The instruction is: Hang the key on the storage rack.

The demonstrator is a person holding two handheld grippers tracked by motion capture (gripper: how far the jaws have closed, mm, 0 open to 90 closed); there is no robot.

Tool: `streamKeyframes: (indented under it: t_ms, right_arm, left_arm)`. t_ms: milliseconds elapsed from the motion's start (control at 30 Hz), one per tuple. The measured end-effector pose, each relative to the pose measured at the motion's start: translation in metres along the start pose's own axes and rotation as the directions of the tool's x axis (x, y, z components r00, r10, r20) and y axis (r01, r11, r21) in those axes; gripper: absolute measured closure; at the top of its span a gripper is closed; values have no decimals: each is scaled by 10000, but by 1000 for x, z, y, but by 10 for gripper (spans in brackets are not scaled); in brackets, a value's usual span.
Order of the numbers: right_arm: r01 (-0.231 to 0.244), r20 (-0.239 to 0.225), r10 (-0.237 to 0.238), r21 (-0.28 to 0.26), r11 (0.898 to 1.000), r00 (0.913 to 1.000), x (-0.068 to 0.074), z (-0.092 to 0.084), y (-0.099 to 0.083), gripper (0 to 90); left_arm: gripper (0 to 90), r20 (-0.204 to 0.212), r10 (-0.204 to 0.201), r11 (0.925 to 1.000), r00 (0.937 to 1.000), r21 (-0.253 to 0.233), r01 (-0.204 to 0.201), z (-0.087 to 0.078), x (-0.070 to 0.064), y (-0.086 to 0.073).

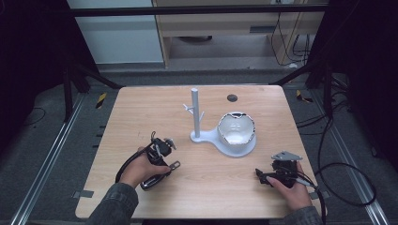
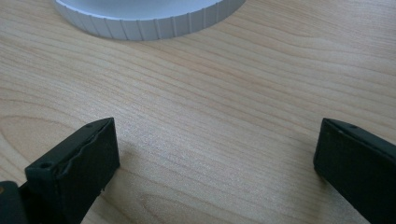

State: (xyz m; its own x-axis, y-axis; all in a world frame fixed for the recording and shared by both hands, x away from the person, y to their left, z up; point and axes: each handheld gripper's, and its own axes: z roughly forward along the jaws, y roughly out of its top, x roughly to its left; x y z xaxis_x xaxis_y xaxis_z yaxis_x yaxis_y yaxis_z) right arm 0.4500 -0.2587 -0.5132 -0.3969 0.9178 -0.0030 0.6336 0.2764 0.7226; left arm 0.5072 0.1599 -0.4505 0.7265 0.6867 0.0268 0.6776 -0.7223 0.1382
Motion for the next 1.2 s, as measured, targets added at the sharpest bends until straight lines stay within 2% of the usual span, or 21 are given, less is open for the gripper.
streamKeyframes:
  t_ms: [67,200,267,433,633,1067,1200]
  right_arm:
    - [1,0,-1,-1,10000,10000,0,0,0,5]
    - [-2,0,2,0,10000,10000,0,0,0,5]
    - [-1,1,1,0,10000,10000,0,0,0,5]
    - [4,2,-4,0,10000,10000,0,0,0,5]
    - [8,1,-8,-2,10000,10000,0,0,0,5]
    - [4,-1,-4,-4,10000,10000,0,0,0,5]
    - [1,-1,-1,-2,10000,10000,0,0,0,5]
  left_arm:
    - [420,76,-100,9999,9999,-113,101,2,0,0]
    - [491,77,155,9997,9999,-210,-153,5,-2,4]
    - [505,69,135,9996,9999,-248,-133,5,-3,5]
    - [562,91,324,9995,9994,-8,-324,9,-3,7]
    - [626,192,426,9991,9989,-41,-426,10,-4,8]
    - [715,249,705,9969,9972,336,-713,12,-6,12]
    - [778,303,732,9967,9969,337,-743,13,-7,12]
